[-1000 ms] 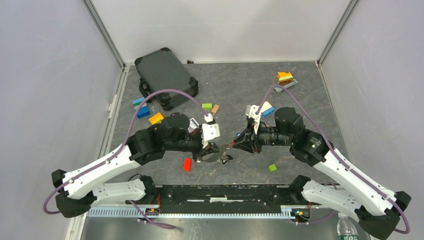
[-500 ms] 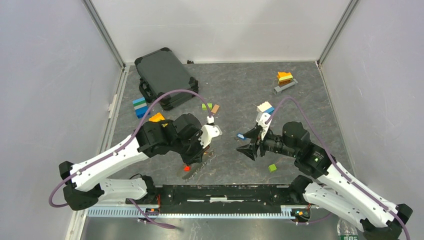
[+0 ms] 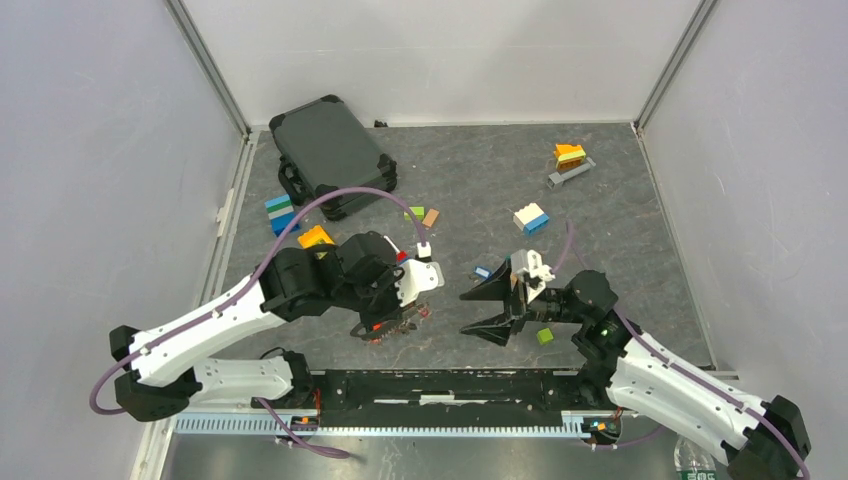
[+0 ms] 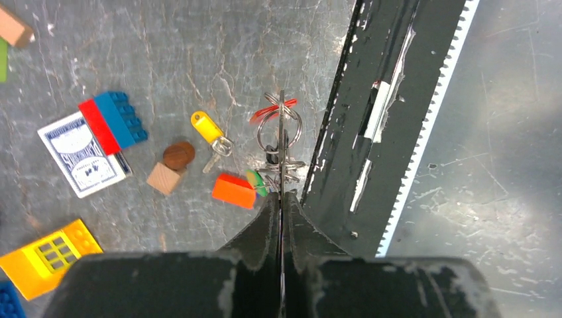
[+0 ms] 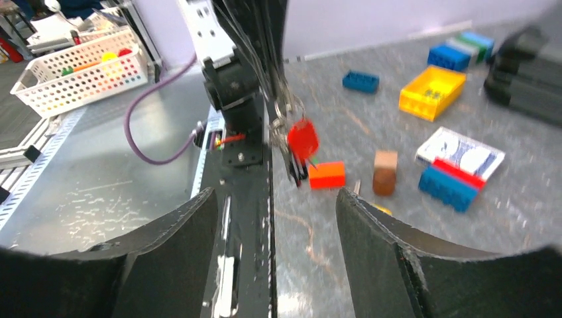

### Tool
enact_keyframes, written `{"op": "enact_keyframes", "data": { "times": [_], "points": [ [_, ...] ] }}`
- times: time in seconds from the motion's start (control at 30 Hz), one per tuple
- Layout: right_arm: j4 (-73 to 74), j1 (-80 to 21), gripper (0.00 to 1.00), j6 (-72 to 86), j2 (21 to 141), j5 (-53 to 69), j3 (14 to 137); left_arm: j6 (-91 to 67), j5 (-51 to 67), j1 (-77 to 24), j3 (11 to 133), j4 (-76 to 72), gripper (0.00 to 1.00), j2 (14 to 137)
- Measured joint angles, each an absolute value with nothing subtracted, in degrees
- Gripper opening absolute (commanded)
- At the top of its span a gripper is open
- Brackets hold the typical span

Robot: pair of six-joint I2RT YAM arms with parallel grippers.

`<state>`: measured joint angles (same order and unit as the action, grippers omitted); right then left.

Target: Remove the keys from the keyring

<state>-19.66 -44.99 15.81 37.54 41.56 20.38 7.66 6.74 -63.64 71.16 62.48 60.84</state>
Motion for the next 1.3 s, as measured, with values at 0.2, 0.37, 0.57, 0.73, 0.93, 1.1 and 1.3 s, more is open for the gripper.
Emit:
{"op": "enact_keyframes", "data": {
  "times": [0.2,0.37,0.57,0.73,0.93,1.1,1.3],
  "points": [
    [-32.32,-45.28,0.57,16.16,38.52,43.40,19.84,12.73,8.21,-65.45,71.68,60.95,0.02,62.72],
    [-35.53,-47.00,0.47,14.63,43.68,43.48,22.65,14.72,9.21,-66.89,72.62,60.60,0.02,65.45],
    [-33.61,-50.81,0.35,11.29,47.70,41.78,25.23,15.62,9.30,-67.51,73.12,59.92,0.02,66.48],
    [-31.40,-53.28,0.24,9.08,49.67,39.33,26.48,15.75,9.43,-67.70,73.54,59.57,0.02,66.48],
    [-27.14,-54.78,0.09,6.92,51.42,36.84,27.94,15.75,9.17,-67.90,73.54,59.90,0.02,66.46],
    [-22.52,-55.59,0.00,5.04,51.48,34.83,30.20,15.75,8.32,-67.90,73.54,59.96,0.02,66.37],
    [-18.31,-56.16,0.00,4.34,50.43,31.75,31.64,15.73,7.33,-67.90,73.52,59.31,0.02,66.35]
  ]
}}
